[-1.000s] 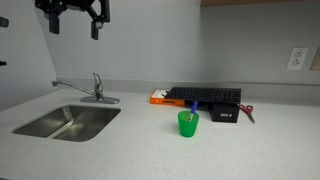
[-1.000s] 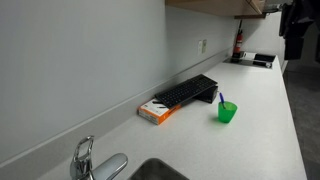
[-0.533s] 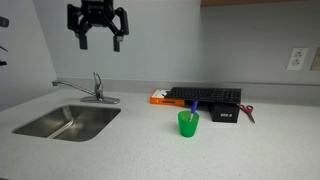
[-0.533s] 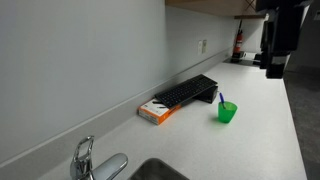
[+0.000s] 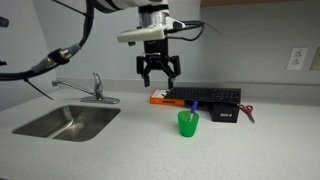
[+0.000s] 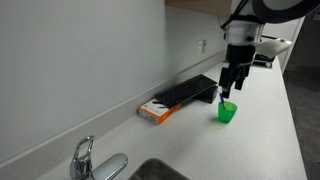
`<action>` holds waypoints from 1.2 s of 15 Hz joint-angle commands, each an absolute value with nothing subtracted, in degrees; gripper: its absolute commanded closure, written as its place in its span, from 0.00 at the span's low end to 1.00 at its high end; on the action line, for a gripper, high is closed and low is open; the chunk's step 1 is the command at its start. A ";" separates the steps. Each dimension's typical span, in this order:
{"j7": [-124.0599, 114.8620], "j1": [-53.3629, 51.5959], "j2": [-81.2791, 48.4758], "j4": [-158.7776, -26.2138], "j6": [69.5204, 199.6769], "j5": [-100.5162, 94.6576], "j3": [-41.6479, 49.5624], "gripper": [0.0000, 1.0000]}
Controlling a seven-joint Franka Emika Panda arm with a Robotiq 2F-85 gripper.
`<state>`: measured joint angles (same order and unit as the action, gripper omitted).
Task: Take the pen out of the cup and place it on the counter
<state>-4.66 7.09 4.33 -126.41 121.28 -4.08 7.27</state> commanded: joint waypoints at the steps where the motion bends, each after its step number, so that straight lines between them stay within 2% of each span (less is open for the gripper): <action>1: -9.36 8.23 1.74 -123.80 121.08 -3.60 8.02 0.00; 7: -8.16 8.12 1.58 -124.47 122.20 -4.03 8.16 0.00; 12: -20.73 8.63 -0.45 -126.82 136.35 -12.10 8.51 0.00; 18: -38.09 8.20 -5.91 -127.24 144.34 -26.49 11.28 0.00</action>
<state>-29.94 8.30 -3.56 -127.04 140.88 -19.61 9.80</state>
